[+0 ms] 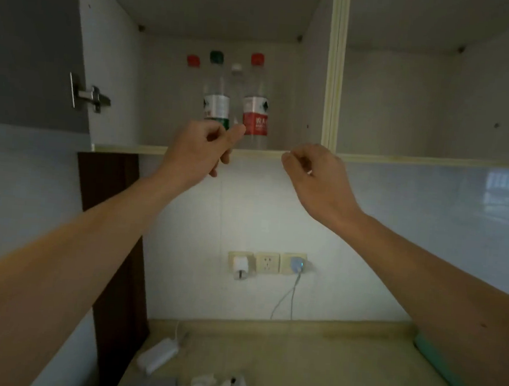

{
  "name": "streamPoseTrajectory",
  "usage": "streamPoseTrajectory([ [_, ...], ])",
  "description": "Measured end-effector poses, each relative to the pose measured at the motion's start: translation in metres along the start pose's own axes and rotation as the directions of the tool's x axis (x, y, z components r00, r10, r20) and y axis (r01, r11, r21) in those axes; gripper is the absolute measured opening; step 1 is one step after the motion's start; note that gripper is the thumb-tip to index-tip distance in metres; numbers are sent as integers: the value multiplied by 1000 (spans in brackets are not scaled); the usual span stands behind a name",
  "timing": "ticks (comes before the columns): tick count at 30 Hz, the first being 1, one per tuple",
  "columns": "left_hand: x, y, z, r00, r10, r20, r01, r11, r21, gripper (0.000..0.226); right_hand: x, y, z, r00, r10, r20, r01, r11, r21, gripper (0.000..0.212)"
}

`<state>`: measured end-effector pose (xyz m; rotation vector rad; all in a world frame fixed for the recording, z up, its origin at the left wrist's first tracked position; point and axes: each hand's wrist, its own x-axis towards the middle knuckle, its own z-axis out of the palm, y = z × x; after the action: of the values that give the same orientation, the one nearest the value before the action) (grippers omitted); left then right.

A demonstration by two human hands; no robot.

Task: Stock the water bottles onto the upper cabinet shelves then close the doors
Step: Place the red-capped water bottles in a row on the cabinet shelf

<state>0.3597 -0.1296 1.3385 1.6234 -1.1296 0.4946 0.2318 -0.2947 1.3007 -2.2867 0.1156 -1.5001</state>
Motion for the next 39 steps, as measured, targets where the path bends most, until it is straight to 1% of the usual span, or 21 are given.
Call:
streamPoseTrajectory([
  [2, -34, 8, 8, 999, -33, 23, 32, 999, 29, 53, -36, 5, -4, 999, 46, 20, -47, 998, 40, 38],
  [6, -108, 8, 23, 987, -152, 47, 148, 985, 85, 60, -111, 14, -6, 965, 225, 135, -244, 958, 152, 41],
  [8, -145, 3, 31, 978, -194, 75, 190, 980, 55, 60, -150, 14, -9, 936, 291, 199, -327, 927, 184, 44],
  [11, -202, -9, 43, 961, -251, 118, 256, 966, -28, 60, -211, 12, -17, 895, 352, 274, -407, 897, 175, 46],
  [14, -263, -25, 57, 930, -334, 151, 352, 929, -117, 61, -277, 7, -29, 865, 427, 265, -478, 862, 169, 49],
  [17, -327, -40, 69, 890, -418, 184, 442, 889, -117, 65, -346, -6, -37, 822, 531, 207, -566, 804, 182, 51],
  [20, -398, -50, 79, 831, -498, 249, 535, 839, -105, 55, -421, -23, -33, 762, 624, 173, -645, 756, 111, 54],
  [22, -448, -56, 86, 785, -534, 314, 582, 809, -79, 50, -473, -38, -28, 730, 648, 217, -678, 727, 107, 52],
  [25, -519, -63, 93, 703, -545, 457, 634, 772, -54, 52, -549, -49, -22, 660, 704, 261, -741, 667, 76, 50],
  [28, -584, -72, 104, 609, -566, 555, 689, 724, -18, 46, -616, -44, -19, 556, 780, 287, -807, 589, -37, 48],
  [30, -625, -79, 117, 539, -600, 591, 728, 685, 32, 45, -659, -31, -21, 454, 835, 310, -853, 508, -118, 43],
  [32, -663, -90, 133, 486, -639, 596, 745, 660, 100, 44, -699, -13, -23, 352, 876, 331, -890, 422, -171, 36],
  [34, -696, -103, 153, 441, -679, 587, 764, 627, 150, 35, -735, 11, -24, 282, 900, 332, -902, 367, -228, 31],
  [37, -742, -128, 193, 365, -745, 558, 824, 537, 179, 23, -787, 53, -22, 237, 919, 315, -900, 330, -284, 27],
  [39, -770, -151, 224, 352, -789, 504, 847, 497, 187, 18, -820, 84, -16, 213, 926, 313, -906, 306, -290, 26],
])
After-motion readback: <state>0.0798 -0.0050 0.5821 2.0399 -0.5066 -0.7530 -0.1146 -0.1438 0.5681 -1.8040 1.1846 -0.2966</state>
